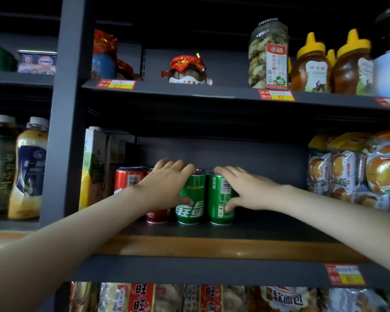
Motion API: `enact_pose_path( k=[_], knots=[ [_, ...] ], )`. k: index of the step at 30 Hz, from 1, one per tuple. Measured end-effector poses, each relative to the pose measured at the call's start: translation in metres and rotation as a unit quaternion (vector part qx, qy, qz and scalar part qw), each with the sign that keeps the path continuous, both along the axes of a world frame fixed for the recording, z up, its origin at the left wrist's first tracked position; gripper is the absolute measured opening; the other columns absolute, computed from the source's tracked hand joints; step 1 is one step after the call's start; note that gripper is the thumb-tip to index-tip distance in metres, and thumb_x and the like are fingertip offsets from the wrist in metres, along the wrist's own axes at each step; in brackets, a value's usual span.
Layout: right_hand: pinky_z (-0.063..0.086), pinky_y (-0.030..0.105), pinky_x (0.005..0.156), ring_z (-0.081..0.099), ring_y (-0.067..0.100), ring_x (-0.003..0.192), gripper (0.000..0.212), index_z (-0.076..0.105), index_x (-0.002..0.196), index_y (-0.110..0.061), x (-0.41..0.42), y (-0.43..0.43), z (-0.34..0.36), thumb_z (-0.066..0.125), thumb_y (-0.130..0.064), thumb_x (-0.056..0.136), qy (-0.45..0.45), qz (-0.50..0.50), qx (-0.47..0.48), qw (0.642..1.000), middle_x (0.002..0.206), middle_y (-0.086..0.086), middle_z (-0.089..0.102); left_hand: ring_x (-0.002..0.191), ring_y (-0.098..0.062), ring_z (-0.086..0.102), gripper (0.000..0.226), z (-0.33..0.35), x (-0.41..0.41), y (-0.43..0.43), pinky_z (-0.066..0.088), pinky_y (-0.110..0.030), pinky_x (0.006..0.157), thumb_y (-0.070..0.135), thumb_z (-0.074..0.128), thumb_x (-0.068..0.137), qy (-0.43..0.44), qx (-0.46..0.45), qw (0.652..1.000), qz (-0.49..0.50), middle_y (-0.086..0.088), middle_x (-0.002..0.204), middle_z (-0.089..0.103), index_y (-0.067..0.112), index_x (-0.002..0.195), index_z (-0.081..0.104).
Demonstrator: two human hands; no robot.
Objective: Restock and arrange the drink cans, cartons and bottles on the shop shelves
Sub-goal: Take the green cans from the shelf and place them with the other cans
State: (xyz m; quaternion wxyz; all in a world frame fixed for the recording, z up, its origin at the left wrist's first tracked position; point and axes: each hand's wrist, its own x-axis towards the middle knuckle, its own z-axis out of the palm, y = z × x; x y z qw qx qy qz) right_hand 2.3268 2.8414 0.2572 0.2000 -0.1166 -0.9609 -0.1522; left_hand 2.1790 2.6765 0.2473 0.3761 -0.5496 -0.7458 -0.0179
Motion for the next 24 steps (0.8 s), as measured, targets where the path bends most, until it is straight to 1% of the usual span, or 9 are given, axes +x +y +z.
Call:
enact_pose_path(
  k=[2, 3, 5, 7, 10, 14, 18, 22, 24],
  knots=[
    [0.033, 0.037, 0.110, 0.013, 0.015, 0.146, 0.099, 0.004, 0.154, -0.023, 0.003, 0.001, -0.002, 0.071, -0.038, 0.084, -0.002, -0.008, 0.000, 1.000, 0.161, -0.006, 0.010, 0.127, -0.024, 0.042, 0.061, 0.001, 0.004, -0.003, 0.018, -0.035, 0.114, 0.047, 0.066, 0.086, -0.057, 0.008, 0.997, -0.053, -0.005, 0.137, 0.043, 0.017, 0.130, 0.034],
    [0.031, 0.037, 0.112, 0.012, 0.015, 0.147, 0.099, 0.003, 0.155, -0.023, 0.004, 0.001, -0.003, 0.071, -0.037, 0.085, -0.003, -0.006, -0.011, 1.000, 0.161, -0.005, 0.008, 0.120, -0.023, 0.046, 0.053, 0.001, 0.007, -0.004, 0.029, -0.032, 0.107, 0.042, 0.069, 0.085, -0.098, 0.016, 0.992, -0.082, -0.004, 0.130, 0.047, 0.019, 0.120, 0.036],
    [0.028, 0.036, 0.114, 0.013, 0.017, 0.147, 0.101, 0.001, 0.155, -0.025, 0.002, -0.001, -0.005, 0.073, -0.034, 0.084, 0.004, 0.006, -0.050, 0.999, 0.161, -0.005, 0.007, 0.096, -0.018, 0.053, 0.048, 0.001, 0.014, -0.006, 0.039, -0.023, 0.075, 0.034, 0.075, 0.082, -0.178, 0.042, 0.976, -0.122, 0.002, 0.108, 0.052, 0.022, 0.102, 0.033],
    [0.031, 0.034, 0.113, 0.019, 0.018, 0.146, 0.104, 0.001, 0.155, -0.027, 0.000, -0.002, -0.005, 0.075, -0.031, 0.082, 0.022, 0.017, -0.084, 0.996, 0.161, -0.006, 0.007, 0.077, -0.009, 0.047, 0.052, 0.002, 0.018, -0.008, 0.036, -0.016, 0.059, 0.032, 0.080, 0.077, -0.212, 0.070, 0.965, -0.140, 0.005, 0.094, 0.046, 0.018, 0.098, 0.034],
    [0.033, 0.032, 0.112, 0.025, 0.020, 0.144, 0.107, 0.001, 0.155, -0.027, -0.003, -0.003, -0.005, 0.077, -0.030, 0.080, 0.037, 0.016, -0.100, 0.994, 0.161, -0.007, 0.004, 0.077, -0.006, 0.047, 0.061, -0.001, 0.022, -0.011, 0.039, -0.014, 0.060, 0.030, 0.085, 0.070, -0.234, 0.103, 0.953, -0.161, 0.002, 0.102, 0.045, 0.015, 0.103, 0.036],
    [0.026, 0.034, 0.116, 0.016, 0.021, 0.148, 0.114, -0.003, 0.155, -0.029, -0.002, -0.005, -0.004, 0.080, -0.033, 0.077, 0.060, 0.013, -0.144, 0.988, 0.162, -0.008, -0.010, 0.083, 0.000, 0.047, 0.064, -0.008, 0.026, -0.016, 0.038, -0.006, 0.066, 0.028, 0.085, 0.070, -0.265, 0.161, 0.931, -0.191, 0.001, 0.116, 0.042, 0.017, 0.110, 0.036],
    [0.020, 0.036, 0.118, 0.009, 0.018, 0.149, 0.104, 0.001, 0.155, -0.029, 0.013, -0.034, -0.002, 0.074, -0.039, 0.082, 0.153, 0.040, -0.168, 0.973, 0.162, -0.010, -0.007, 0.109, -0.011, 0.047, 0.081, -0.012, 0.033, -0.028, 0.030, -0.007, 0.081, 0.030, 0.084, 0.072, -0.268, 0.238, 0.914, -0.193, -0.002, 0.129, 0.040, 0.015, 0.136, 0.037],
    [0.022, 0.020, 0.109, 0.019, -0.004, 0.136, 0.079, 0.019, 0.152, -0.033, 0.036, -0.090, -0.017, 0.065, -0.044, 0.088, 0.232, 0.128, -0.178, 0.948, 0.156, -0.017, 0.017, 0.111, -0.006, 0.047, 0.084, -0.013, 0.053, -0.052, 0.029, -0.005, 0.085, 0.032, 0.083, 0.072, -0.305, 0.335, 0.864, -0.218, -0.001, 0.127, 0.042, 0.018, 0.142, 0.041],
    [0.023, 0.003, 0.096, 0.020, -0.016, 0.122, 0.077, 0.022, 0.150, -0.037, 0.046, -0.115, -0.028, 0.066, -0.044, 0.087, 0.246, 0.157, -0.212, 0.933, 0.147, -0.024, 0.024, 0.108, -0.002, 0.047, 0.075, -0.017, 0.066, -0.070, 0.034, -0.004, 0.085, 0.036, 0.082, 0.073, -0.354, 0.369, 0.829, -0.226, 0.005, 0.123, 0.044, 0.024, 0.138, 0.047]
  ],
)
